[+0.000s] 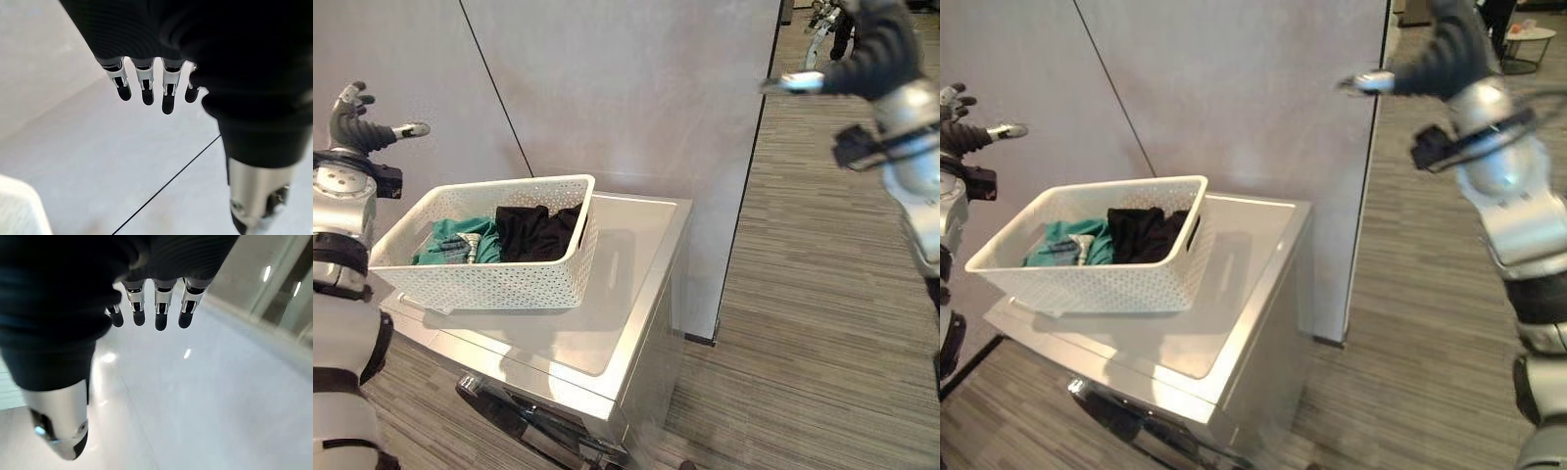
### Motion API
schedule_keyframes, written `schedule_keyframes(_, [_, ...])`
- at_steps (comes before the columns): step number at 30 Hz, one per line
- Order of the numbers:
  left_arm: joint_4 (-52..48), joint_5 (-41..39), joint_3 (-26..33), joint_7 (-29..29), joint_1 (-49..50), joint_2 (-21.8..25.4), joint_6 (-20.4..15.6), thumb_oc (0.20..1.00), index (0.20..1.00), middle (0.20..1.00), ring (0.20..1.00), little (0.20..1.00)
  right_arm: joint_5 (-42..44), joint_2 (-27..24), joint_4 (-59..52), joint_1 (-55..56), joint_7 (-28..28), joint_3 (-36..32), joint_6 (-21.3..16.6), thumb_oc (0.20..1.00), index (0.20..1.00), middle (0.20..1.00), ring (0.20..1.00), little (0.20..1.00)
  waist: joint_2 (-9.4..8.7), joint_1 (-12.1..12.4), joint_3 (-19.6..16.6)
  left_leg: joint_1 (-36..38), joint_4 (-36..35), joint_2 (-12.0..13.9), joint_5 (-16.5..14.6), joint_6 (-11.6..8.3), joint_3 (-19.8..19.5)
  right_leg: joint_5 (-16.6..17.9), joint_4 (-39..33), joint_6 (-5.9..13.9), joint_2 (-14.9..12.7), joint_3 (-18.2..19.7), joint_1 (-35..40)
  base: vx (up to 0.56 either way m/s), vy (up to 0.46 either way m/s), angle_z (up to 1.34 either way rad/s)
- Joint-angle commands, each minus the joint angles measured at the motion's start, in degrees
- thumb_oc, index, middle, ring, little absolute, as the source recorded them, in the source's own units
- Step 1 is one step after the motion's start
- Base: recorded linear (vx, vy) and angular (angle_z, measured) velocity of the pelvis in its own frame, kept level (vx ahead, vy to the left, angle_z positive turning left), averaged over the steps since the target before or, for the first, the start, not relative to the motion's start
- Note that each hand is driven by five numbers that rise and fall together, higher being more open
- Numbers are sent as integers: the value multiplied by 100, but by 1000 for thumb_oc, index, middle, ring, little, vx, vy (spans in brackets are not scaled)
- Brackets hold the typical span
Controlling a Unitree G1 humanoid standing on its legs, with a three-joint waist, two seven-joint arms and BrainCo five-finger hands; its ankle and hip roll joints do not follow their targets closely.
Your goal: Grab the laundry basket,head to the washer,open it,put in the laundry and shut it.
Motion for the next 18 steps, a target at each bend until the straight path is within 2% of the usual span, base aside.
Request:
schedule_keyframes(1, [-361,154,424,209,187,629,-503,1000,1000,1000,1000,1000,-482,-178,-145,690,-388,-1109,-389,1000,1000,1000,1000,1000,-413,191,-75,542,47,-288,-584,-37,-228,-166,-335,747,-577,131,282,15,-39,18])
schedule_keyframes(4, [-955,104,1156,63,1268,1041,-575,1000,1000,1000,1000,1000,-580,-285,-396,2208,-462,-2508,-484,1000,1000,1000,1000,1000,-435,204,-106,571,47,-285,-602,-36,-259,-206,-338,731,-562,110,326,13,-53,13])
schedule_keyframes(5, [-1319,31,2250,-146,2737,1321,-621,1000,1000,1000,1000,1000,-699,-168,-275,3715,-452,-3722,-479,1000,1000,1000,1000,1000,-464,208,-107,598,47,-265,-618,-41,-276,-237,-346,715,-550,101,355,17,-73,8])
schedule_keyframes(10, [-1231,23,3289,-239,3913,1277,-547,1000,1000,1000,1000,1000,-1025,-156,188,4534,-492,-4165,-324,1000,1000,1000,1000,1000,-451,224,-102,702,52,-261,-669,-26,-220,-274,-336,699,-537,142,408,9,-24,4])
schedule_keyframes(18, [-922,59,4238,-100,4769,913,-499,1000,1000,1000,1000,1000,-1197,378,697,5004,-750,-4419,-176,1000,1000,1000,1000,1000,-429,187,-66,775,58,-260,-731,-12,-227,-335,-304,667,-517,170,471,19,-9,1])
